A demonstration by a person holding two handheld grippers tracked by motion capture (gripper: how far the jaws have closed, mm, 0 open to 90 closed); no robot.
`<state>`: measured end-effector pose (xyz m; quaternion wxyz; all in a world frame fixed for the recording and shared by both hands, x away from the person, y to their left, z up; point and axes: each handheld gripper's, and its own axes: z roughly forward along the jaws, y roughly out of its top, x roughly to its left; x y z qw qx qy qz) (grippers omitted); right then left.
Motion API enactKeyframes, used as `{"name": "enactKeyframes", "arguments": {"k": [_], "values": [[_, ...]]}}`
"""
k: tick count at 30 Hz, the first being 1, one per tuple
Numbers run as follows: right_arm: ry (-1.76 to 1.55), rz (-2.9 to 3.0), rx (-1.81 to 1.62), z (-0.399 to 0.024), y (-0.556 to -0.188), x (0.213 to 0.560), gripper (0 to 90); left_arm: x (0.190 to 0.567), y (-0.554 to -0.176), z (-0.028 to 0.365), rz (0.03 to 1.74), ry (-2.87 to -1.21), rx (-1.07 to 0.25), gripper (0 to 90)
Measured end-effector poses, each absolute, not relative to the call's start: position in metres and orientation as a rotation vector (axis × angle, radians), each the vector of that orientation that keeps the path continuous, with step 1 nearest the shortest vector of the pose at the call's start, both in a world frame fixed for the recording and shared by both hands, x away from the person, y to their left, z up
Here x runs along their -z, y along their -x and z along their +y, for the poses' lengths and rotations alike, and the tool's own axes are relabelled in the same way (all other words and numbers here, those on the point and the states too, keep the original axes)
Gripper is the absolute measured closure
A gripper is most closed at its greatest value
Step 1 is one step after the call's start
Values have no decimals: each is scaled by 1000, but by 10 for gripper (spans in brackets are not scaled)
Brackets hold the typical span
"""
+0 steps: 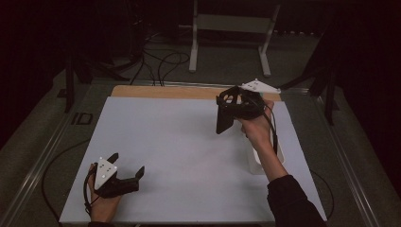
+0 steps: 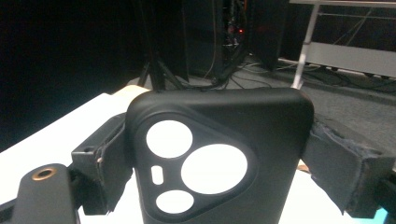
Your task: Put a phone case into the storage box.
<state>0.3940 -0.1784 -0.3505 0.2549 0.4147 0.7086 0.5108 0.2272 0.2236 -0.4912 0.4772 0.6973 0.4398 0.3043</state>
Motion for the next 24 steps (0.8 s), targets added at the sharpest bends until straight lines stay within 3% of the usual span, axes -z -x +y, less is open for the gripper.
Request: {"name": "enactKeyframes", "arguments": {"k": [24], "values": [[-1202, 1836, -1306, -200, -417, 343, 142, 491, -227, 224, 1076, -1701, -741, 0]]}}
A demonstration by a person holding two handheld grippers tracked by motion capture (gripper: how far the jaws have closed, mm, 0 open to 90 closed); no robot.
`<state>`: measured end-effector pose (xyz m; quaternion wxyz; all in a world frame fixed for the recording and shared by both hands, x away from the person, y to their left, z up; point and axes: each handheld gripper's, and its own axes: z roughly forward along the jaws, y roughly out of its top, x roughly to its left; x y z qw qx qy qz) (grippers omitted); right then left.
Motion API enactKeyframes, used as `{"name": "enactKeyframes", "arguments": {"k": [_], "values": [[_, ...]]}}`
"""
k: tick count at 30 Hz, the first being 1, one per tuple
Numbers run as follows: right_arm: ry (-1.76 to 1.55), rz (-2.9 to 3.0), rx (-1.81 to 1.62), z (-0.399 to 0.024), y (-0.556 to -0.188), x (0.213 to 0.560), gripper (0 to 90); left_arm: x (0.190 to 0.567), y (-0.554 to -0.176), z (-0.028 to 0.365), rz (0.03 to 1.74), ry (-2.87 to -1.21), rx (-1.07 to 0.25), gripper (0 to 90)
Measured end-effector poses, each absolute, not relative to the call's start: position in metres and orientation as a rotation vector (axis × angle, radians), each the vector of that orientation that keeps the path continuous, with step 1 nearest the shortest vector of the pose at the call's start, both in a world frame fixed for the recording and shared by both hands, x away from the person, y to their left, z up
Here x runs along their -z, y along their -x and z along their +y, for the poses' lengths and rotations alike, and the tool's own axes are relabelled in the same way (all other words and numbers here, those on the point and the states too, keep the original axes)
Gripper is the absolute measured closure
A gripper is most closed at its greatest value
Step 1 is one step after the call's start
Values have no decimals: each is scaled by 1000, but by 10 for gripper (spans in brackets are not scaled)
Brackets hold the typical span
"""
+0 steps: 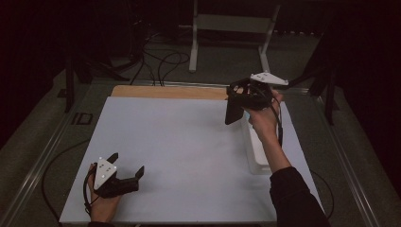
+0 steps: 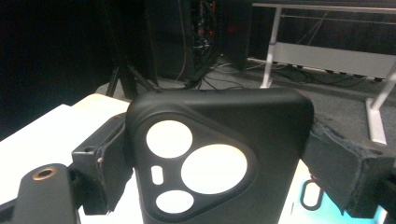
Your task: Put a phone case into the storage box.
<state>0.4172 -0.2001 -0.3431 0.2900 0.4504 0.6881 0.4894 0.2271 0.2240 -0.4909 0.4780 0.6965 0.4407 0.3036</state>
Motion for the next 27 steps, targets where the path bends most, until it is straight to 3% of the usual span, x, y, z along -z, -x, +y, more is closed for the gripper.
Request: {"name": "enactKeyframes", "arguments": {"k": [27], "values": [[-1296, 1691, -1219, -238, -432, 333, 142, 490, -226, 225, 1085, -1691, -744, 0]]}}
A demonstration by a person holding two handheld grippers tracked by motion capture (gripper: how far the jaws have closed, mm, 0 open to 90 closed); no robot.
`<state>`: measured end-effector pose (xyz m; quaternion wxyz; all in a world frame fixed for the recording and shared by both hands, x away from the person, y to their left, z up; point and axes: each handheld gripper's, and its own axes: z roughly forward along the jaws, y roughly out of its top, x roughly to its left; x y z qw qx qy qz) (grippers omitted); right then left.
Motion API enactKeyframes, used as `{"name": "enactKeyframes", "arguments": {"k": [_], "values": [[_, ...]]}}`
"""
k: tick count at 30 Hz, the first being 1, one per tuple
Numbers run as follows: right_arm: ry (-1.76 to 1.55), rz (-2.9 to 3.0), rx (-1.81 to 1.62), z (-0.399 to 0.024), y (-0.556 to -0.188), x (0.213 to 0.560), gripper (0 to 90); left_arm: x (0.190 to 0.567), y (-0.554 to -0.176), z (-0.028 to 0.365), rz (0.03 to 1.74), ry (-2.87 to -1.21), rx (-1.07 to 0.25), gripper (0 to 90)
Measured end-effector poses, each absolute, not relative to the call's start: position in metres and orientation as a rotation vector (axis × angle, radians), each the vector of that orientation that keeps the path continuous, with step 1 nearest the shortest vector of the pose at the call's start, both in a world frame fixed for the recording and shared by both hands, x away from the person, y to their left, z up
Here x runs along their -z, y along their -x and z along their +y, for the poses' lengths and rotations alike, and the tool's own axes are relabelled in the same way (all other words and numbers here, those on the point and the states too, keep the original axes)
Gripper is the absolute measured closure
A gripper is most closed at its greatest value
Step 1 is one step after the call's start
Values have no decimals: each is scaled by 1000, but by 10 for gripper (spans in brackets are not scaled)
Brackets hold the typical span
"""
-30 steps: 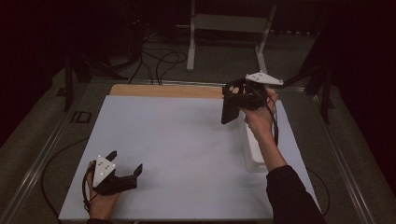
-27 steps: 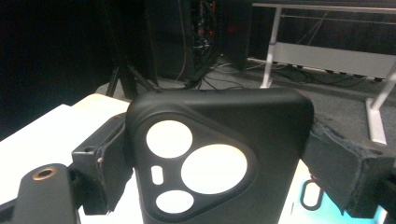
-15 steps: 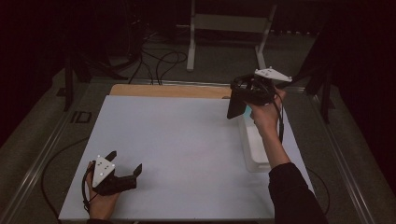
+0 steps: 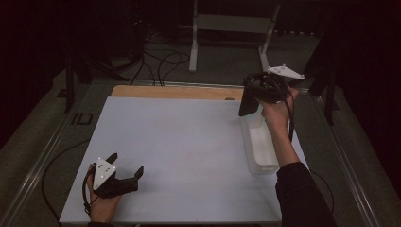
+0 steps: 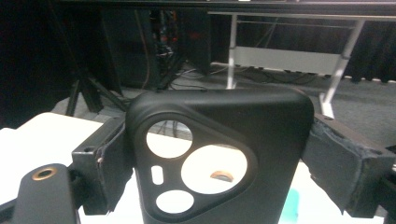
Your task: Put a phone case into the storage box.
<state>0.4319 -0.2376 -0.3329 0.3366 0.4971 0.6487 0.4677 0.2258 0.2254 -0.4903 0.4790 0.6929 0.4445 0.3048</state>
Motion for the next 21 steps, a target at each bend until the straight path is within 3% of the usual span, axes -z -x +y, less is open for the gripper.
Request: {"name": "enactKeyframes", "arguments": {"k": [21], "values": [[-1363, 1629, -1122, -261, -438, 340, 141, 490, -226, 225, 1086, -1691, -745, 0]]}}
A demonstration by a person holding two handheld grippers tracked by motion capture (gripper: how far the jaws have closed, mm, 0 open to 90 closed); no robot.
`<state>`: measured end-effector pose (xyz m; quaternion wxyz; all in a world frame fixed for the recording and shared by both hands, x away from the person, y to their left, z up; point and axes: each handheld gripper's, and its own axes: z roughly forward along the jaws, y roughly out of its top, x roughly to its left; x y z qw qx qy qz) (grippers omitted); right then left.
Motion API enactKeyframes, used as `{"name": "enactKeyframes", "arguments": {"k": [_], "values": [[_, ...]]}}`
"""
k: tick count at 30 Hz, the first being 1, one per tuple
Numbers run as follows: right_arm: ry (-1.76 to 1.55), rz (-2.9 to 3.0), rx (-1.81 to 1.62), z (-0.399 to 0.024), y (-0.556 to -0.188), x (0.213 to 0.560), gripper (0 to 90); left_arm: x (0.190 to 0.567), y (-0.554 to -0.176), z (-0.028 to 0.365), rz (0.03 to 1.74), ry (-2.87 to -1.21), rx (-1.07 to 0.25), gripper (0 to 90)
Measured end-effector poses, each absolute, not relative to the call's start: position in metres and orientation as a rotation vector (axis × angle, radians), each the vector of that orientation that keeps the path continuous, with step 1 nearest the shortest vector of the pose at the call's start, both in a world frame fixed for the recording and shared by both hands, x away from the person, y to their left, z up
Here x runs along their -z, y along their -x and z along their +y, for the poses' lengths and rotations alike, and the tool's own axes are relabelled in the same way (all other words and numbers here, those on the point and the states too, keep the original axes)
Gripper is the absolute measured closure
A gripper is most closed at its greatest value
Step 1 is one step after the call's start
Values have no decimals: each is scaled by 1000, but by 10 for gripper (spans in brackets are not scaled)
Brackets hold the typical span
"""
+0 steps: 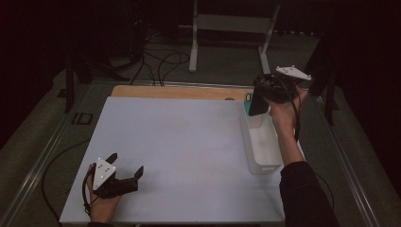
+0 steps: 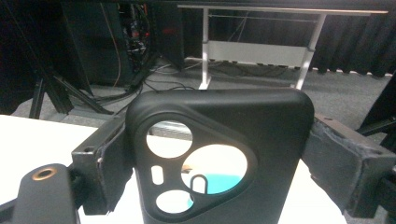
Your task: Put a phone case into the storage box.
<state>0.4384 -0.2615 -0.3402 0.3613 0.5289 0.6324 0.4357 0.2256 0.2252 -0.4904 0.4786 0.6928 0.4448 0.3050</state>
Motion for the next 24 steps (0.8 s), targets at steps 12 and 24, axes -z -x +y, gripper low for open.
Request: {"name": "enactKeyframes", "arguments": {"k": [12, 24], "values": [[-1409, 1631, -1089, -267, -443, 356, 141, 491, -226, 225, 1085, -1697, -745, 0], [-1430, 1642, -1076, -265, -448, 370, 139, 491, -226, 225, 1085, -1695, -745, 0]]}}
